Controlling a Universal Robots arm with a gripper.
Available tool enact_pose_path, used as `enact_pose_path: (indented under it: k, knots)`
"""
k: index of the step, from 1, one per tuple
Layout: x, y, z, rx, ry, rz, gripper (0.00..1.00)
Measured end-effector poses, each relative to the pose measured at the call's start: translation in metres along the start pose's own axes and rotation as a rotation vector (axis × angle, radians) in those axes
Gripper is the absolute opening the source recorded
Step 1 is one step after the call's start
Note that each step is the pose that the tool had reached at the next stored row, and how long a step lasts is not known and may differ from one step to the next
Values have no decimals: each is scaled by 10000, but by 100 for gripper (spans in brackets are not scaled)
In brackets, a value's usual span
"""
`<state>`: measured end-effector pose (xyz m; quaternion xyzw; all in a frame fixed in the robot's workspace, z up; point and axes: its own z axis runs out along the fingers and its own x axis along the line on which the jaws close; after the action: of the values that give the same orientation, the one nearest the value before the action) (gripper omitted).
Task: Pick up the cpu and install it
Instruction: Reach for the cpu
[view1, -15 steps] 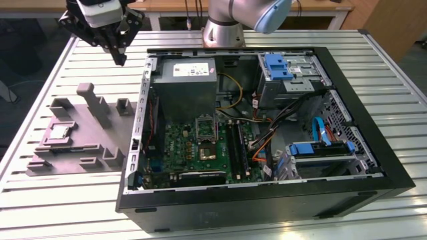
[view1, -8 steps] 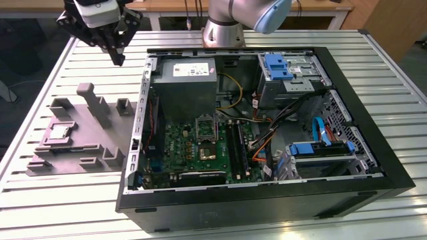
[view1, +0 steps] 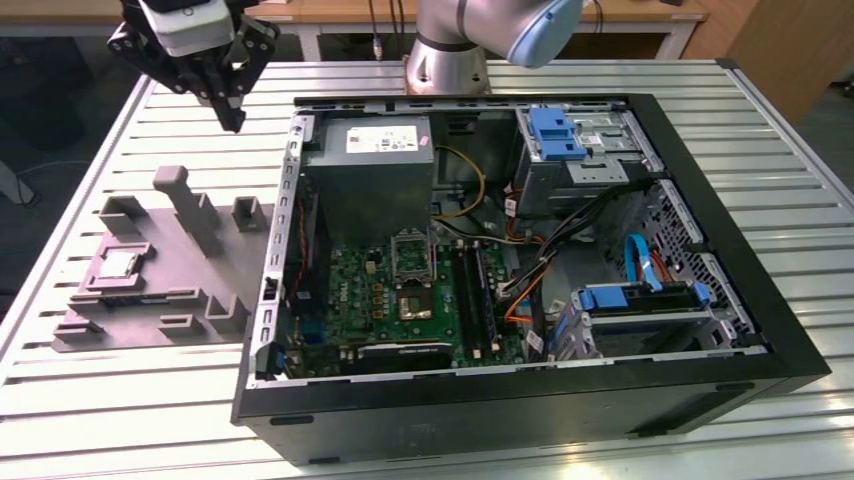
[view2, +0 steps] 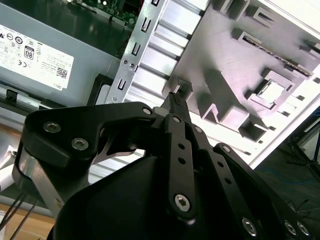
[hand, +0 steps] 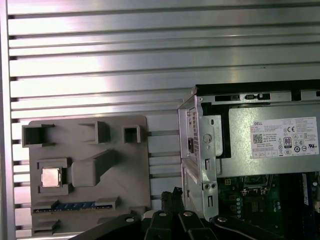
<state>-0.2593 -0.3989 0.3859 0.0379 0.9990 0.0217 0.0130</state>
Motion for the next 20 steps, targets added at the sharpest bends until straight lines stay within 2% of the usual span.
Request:
enact_pose_path:
  k: [20]
  knots:
    - [116,-9,4,1,0,0,11]
